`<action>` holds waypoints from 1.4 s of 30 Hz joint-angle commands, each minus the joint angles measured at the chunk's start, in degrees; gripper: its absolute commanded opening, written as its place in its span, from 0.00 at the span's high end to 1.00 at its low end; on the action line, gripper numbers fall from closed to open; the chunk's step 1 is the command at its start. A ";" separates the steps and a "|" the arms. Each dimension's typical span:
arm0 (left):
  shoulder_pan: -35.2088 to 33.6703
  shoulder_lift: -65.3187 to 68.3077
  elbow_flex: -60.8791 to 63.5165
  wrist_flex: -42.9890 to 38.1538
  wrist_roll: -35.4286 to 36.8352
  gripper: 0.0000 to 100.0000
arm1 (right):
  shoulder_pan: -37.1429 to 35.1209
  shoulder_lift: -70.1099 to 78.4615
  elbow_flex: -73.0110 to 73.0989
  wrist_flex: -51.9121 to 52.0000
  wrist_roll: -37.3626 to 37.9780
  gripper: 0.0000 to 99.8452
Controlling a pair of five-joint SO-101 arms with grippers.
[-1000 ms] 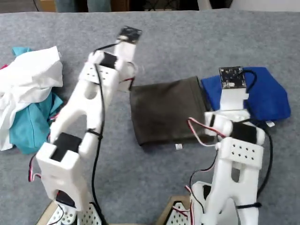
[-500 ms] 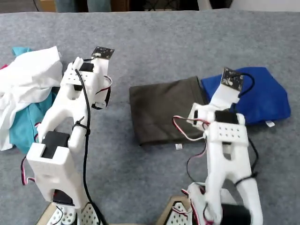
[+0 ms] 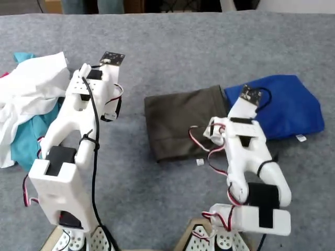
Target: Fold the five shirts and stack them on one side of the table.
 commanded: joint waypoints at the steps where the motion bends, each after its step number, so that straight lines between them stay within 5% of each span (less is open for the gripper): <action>1: -0.48 -1.14 -0.13 -0.97 0.62 0.97 | -0.62 3.65 -4.09 3.16 -0.44 0.66; 7: -0.13 -1.14 -0.31 -0.97 0.62 0.97 | -0.53 7.25 -6.99 7.47 -0.44 0.68; 17: -0.22 -1.14 -0.40 -1.05 0.62 0.97 | -0.35 7.34 -6.99 7.74 0.88 0.96; 35: 2.07 -1.14 -7.96 0.09 5.63 0.97 | -0.53 -5.76 -11.82 20.57 5.27 0.98; 42: 7.16 -0.62 -16.66 2.99 14.07 0.76 | -0.18 -7.08 -11.82 20.75 7.65 0.99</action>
